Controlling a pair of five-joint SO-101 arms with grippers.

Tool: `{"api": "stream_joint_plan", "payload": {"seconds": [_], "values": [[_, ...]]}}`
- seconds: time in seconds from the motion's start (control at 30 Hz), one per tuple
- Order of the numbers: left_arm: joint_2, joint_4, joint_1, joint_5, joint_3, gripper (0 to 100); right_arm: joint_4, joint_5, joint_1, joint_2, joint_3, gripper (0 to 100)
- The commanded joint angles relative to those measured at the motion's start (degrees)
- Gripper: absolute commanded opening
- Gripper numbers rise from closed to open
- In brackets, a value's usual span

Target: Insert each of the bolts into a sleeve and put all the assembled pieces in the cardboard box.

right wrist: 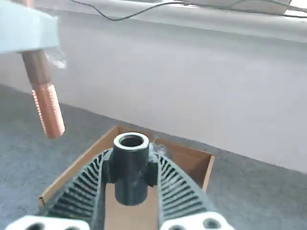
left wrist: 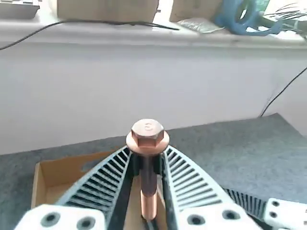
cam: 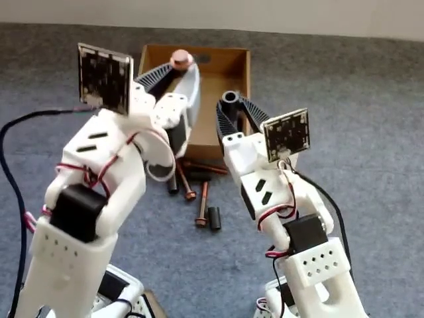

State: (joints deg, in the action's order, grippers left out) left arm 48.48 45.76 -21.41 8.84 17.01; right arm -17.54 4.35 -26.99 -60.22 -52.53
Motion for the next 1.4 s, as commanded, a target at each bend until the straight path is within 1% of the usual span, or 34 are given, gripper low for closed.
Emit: {"api": "stream_joint_plan", "payload": {"seconds": [0.0,0.1,0.37,0.63,0.9,1.37], "values": [[2.59,-1.85,-4.97,0.35,-2.33,1,2.42,-0.62,-0.84,-1.27,0.66,0.6],[2.77,-2.37,-5.58,0.18,-0.84,1,2.42,-0.62,-0.84,-1.27,0.57,0.6],[2.68,-17.32,-5.58,0.35,5.05,1,2.42,-0.70,-0.84,-1.36,0.57,0.6],[2.24,-24.88,-5.67,0.44,11.03,1,2.42,-0.70,-0.84,-1.54,0.57,0.6],[2.24,-24.88,-5.67,0.44,13.41,1,2.42,-0.70,-0.84,-1.54,0.57,0.6],[2.24,-24.70,-5.23,0.26,11.30,1,2.33,-0.70,-0.84,-1.54,0.57,0.6]]}}
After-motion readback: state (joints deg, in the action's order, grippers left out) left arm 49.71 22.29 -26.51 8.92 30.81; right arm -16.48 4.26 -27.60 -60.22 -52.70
